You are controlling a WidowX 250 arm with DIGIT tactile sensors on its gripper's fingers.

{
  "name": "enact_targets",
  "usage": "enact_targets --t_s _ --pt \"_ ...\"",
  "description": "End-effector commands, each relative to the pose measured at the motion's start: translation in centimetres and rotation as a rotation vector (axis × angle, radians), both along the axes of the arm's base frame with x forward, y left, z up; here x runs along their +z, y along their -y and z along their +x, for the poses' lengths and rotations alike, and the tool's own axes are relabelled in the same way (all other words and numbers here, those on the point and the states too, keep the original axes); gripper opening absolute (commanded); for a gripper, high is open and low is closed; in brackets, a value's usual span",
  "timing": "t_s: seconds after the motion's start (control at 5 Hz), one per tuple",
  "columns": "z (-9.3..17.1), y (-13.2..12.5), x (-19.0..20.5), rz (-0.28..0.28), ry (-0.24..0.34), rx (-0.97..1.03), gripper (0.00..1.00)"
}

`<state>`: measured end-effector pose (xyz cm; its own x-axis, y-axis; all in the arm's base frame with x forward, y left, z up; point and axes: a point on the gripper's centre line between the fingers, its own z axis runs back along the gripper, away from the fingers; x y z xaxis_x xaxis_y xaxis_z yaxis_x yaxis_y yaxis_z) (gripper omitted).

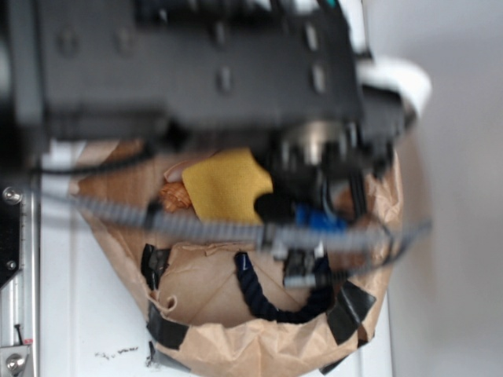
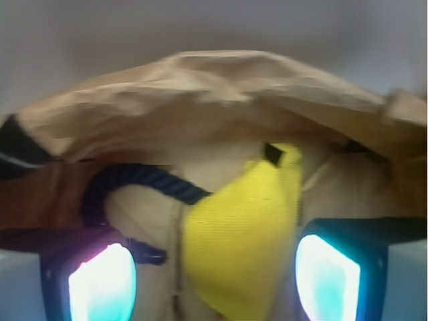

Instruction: Grab the yellow cloth.

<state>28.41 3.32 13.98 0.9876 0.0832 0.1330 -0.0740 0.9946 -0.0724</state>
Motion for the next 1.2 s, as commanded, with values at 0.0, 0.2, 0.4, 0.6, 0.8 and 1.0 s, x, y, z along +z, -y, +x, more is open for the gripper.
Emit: enact_targets --t_s 0.0,0.2,0.4,0.6,0.8,1.0 --pt "-1.7 -3.0 1.6 0.024 0.020 0.006 1.00" --pt "-1.7 -3.0 1.6 0.024 0.020 0.006 1.00" --pt "-1.7 -3.0 1.6 0.024 0.020 0.006 1.00" --pt "-1.7 -3.0 1.6 0.024 0.020 0.006 1.00" --pt "-1.7 -3.0 1.6 0.024 0.020 0.006 1.00" --pt "-1.7 -2.0 -0.6 0.048 0.012 -0.037 1.00"
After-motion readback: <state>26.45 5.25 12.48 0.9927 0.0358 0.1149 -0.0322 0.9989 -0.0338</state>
